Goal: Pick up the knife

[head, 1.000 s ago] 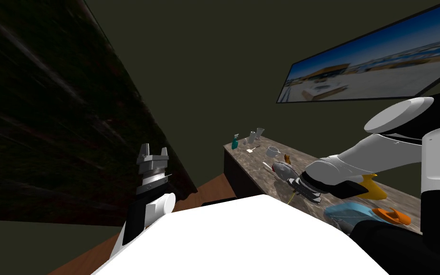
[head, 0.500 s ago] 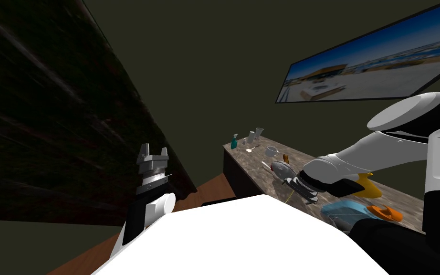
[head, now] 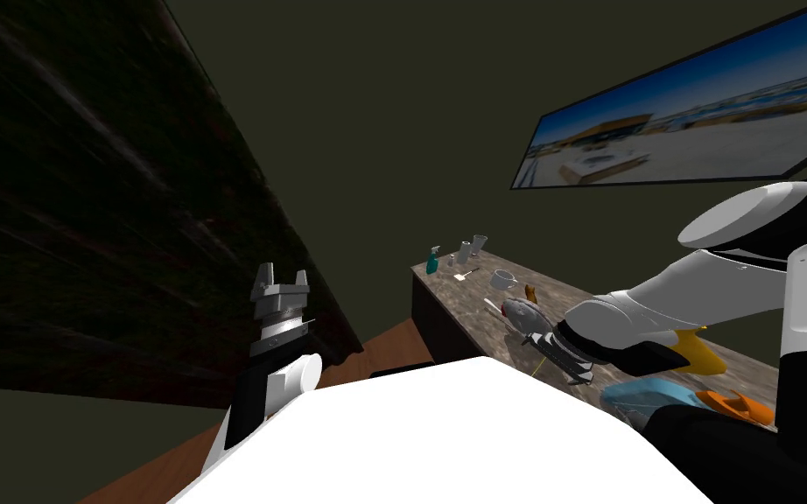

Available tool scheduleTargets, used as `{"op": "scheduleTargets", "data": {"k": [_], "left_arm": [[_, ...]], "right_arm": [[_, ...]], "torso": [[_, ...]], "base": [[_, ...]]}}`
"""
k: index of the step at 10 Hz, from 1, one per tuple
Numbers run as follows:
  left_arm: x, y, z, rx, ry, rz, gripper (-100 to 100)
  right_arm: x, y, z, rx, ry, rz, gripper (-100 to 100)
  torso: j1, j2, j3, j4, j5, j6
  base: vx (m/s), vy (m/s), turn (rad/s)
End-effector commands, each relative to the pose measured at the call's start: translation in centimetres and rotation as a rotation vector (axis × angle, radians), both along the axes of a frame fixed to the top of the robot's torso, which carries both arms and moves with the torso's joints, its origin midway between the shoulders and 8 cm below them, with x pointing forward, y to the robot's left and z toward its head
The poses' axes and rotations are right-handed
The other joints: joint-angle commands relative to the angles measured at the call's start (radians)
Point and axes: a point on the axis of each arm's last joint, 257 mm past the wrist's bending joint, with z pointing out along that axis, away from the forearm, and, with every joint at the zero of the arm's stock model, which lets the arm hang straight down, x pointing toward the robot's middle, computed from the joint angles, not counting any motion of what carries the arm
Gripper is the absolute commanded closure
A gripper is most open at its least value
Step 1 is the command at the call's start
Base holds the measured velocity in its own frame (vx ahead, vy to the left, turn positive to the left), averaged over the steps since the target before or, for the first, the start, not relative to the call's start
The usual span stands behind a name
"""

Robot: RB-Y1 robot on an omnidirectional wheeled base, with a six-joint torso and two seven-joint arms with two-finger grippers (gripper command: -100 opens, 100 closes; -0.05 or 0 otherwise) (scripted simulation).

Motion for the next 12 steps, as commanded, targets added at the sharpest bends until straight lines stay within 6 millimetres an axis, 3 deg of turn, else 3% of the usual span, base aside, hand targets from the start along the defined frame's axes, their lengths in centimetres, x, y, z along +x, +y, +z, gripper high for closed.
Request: {"op": "scheduleTargets", "data": {"k": [1,2,3,4,8,9,10,12], "left_arm": [[0.0,0.0,0.0,0.000,0.000,0.000,0],[0.0,0.0,0.0,0.000,0.000,0.000,0],[0.0,0.0,0.0,0.000,0.000,0.000,0],[0.0,0.0,0.0,0.000,0.000,0.000,0],[0.0,0.0,0.0,0.000,0.000,0.000,0],[0.0,0.0,0.0,0.000,0.000,0.000,0],[0.0,0.0,0.0,0.000,0.000,0.000,0],[0.0,0.0,0.0,0.000,0.000,0.000,0]], "right_arm": [[-0.9,-0.4,-0.6,-0.002,-0.003,-0.010,-100],[-1.7,-0.7,-0.9,-0.005,-0.004,-0.017,-100],[-1.2,-0.5,-0.8,-0.003,-0.002,-0.013,-100],[-1.3,-0.6,-0.8,-0.004,-0.004,-0.013,100],[-2.4,-0.7,-0.9,-0.004,0.023,-0.027,100],[-2.4,-0.7,-0.9,-0.004,0.022,-0.026,0],[-0.5,-0.3,-0.4,-0.002,-0.002,-0.006,100],[0.6,0.1,0.2,0.000,-0.001,0.005,100]], "torso": [[0.000,0.000,0.000,0.000,0.000,0.000],[0.000,0.000,0.000,0.000,0.000,0.000],[0.000,0.000,0.000,0.000,0.000,0.000],[0.000,0.000,0.000,0.000,0.000,0.000],[-0.003,0.005,0.005,0.006,-0.004,-0.004],[-0.004,0.006,0.006,0.006,-0.004,-0.004],[-0.004,0.006,0.006,0.006,-0.004,-0.004],[-0.004,0.007,0.007,0.006,-0.004,-0.003]], "base": [[0.022,0.013,0.070],[0.029,0.015,0.089],[0.015,0.005,0.014],[0.000,0.000,0.000],[-0.001,-0.001,-0.013],[0.000,0.000,0.000],[-0.016,-0.008,-0.062],[-0.029,-0.017,-0.068]]}}
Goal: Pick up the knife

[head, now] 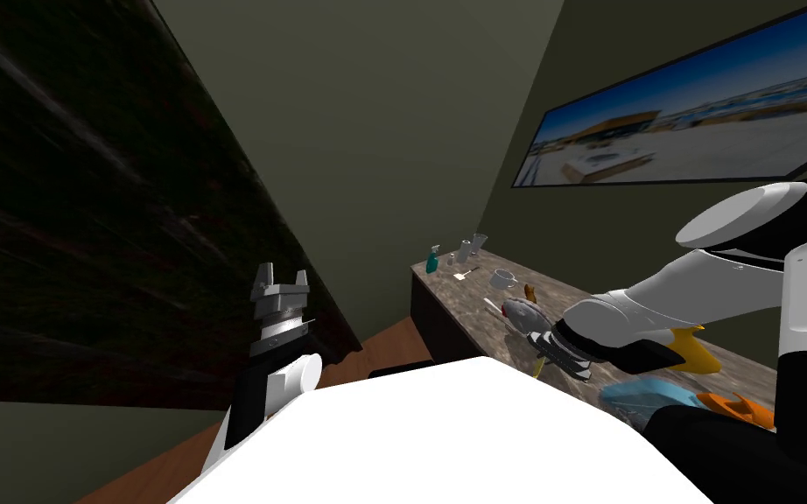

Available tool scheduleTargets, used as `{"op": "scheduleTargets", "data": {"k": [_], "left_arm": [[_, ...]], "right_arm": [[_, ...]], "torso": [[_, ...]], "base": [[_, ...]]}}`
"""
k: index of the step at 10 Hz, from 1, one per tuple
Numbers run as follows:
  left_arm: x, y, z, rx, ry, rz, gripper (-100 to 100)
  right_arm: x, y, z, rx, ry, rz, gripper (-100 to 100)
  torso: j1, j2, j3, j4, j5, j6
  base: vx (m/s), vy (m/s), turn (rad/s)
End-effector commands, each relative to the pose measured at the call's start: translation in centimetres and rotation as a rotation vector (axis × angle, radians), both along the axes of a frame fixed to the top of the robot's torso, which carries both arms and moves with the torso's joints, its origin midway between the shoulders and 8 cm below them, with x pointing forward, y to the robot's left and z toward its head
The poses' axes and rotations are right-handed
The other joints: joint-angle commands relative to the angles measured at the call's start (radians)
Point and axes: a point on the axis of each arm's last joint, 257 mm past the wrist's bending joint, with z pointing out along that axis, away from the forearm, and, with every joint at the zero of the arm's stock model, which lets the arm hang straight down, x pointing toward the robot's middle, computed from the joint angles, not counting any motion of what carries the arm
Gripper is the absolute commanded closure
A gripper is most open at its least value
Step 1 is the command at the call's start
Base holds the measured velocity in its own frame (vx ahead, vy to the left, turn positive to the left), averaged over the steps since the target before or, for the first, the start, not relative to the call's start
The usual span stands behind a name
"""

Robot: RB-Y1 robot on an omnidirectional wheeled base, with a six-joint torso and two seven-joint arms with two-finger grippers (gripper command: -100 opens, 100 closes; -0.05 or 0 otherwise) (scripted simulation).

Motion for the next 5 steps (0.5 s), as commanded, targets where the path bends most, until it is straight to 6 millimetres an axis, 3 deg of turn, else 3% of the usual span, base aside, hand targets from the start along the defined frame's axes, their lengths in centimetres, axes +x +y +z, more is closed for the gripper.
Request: {"op": "scheduleTargets", "data": {"k": [1,4,5], "left_arm": [[0.0,0.0,0.0,0.000,0.000,0.000,0],[0.0,0.0,0.0,0.000,0.000,0.000,0],[0.0,0.0,0.0,0.000,0.000,0.000,0]], "right_arm": [[0.6,0.2,0.5,0.001,0.002,0.004,100],[1.6,0.5,0.9,0.001,0.000,0.014,100],[1.6,0.6,1.0,0.001,0.001,0.015,0]], "torso": [[0.000,0.000,0.000,0.000,0.000,0.000],[0.000,0.000,0.000,-0.001,0.000,0.001],[0.000,-0.001,-0.001,-0.001,0.000,0.001]], "base": [[-0.020,-0.012,-0.029],[-0.017,-0.010,-0.036],[0.000,0.000,0.000]]}}
